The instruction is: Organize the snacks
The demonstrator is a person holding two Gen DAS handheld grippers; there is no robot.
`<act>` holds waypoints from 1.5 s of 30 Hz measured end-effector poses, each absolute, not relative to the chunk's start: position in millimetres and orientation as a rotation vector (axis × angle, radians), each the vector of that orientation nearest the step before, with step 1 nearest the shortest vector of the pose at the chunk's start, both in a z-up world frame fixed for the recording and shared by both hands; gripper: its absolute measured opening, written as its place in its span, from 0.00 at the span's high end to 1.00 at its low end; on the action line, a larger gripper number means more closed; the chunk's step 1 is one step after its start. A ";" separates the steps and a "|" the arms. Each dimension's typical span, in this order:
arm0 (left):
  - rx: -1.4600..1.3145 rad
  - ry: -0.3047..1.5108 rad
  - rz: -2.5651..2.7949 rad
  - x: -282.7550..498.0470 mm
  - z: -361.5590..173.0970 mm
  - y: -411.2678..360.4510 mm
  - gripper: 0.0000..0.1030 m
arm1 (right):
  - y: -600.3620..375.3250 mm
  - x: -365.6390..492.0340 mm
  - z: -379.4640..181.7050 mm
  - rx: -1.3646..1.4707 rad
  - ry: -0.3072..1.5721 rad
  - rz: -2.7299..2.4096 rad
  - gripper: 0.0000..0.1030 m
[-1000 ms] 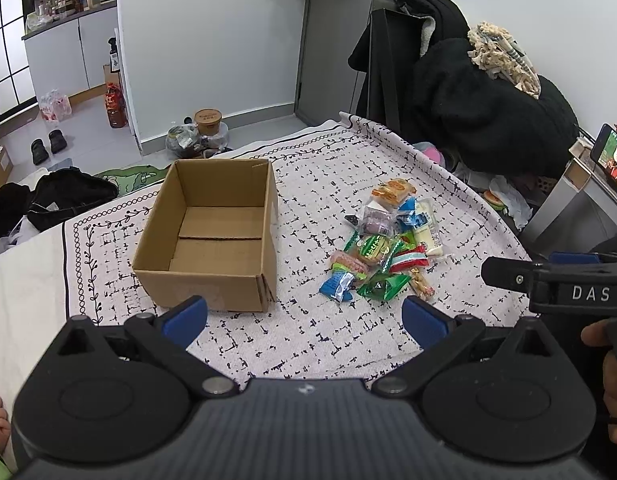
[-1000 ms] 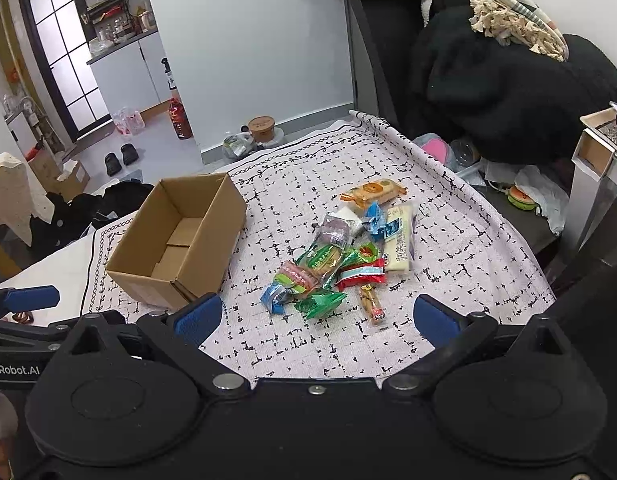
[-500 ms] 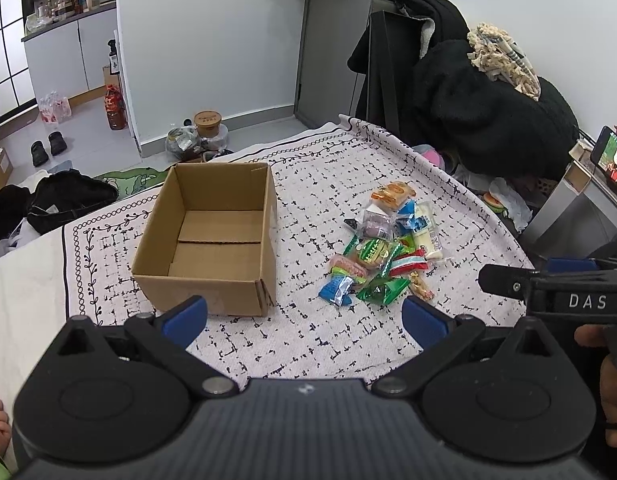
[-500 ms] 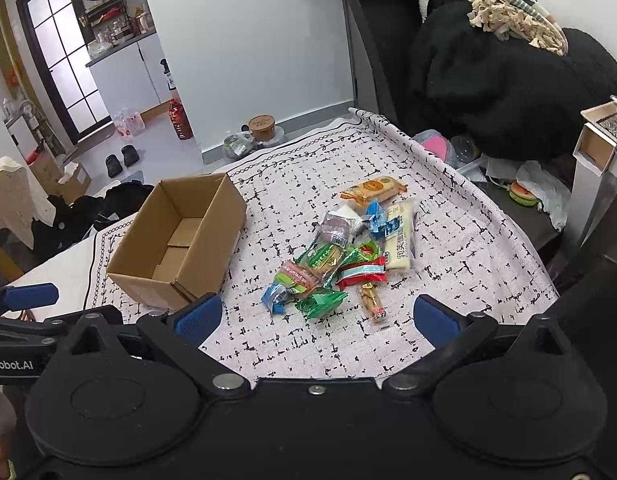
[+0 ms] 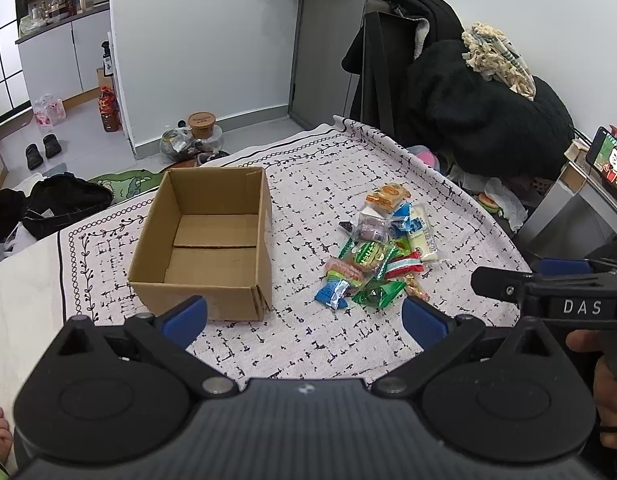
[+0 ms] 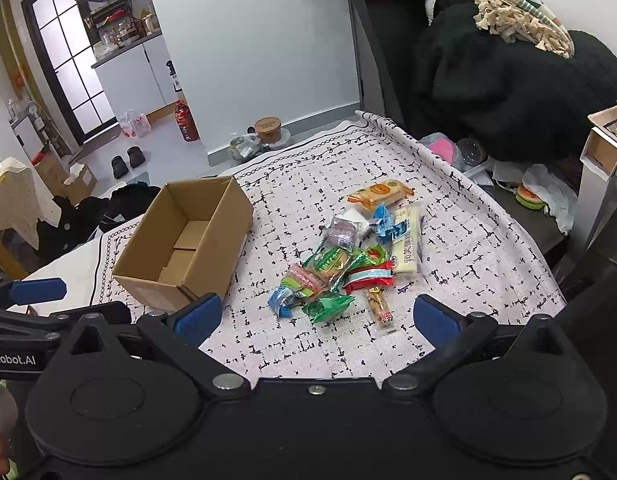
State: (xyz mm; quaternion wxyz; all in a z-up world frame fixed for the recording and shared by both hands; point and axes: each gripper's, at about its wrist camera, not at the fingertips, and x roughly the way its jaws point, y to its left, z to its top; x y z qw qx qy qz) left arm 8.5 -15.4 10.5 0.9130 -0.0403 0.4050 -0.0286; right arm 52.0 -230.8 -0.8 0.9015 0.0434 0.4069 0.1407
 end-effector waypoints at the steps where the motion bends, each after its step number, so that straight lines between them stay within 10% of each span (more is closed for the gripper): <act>1: -0.085 0.833 -0.064 9.2 10.4 -15.6 0.00 | -231.6 53.5 -1.6 0.091 0.845 0.293 0.00; 23: -0.131 0.863 -0.150 58.8 -23.0 -31.9 0.00 | -259.7 96.1 -29.5 0.231 0.907 0.184 0.01; 33: -0.190 0.868 -0.187 85.3 -47.8 -37.4 0.02 | -260.9 122.9 -54.2 0.277 0.986 0.150 0.19; 45: -0.236 0.950 -0.210 127.1 -90.5 -45.0 0.30 | -260.2 148.1 -86.2 0.337 1.079 0.119 0.39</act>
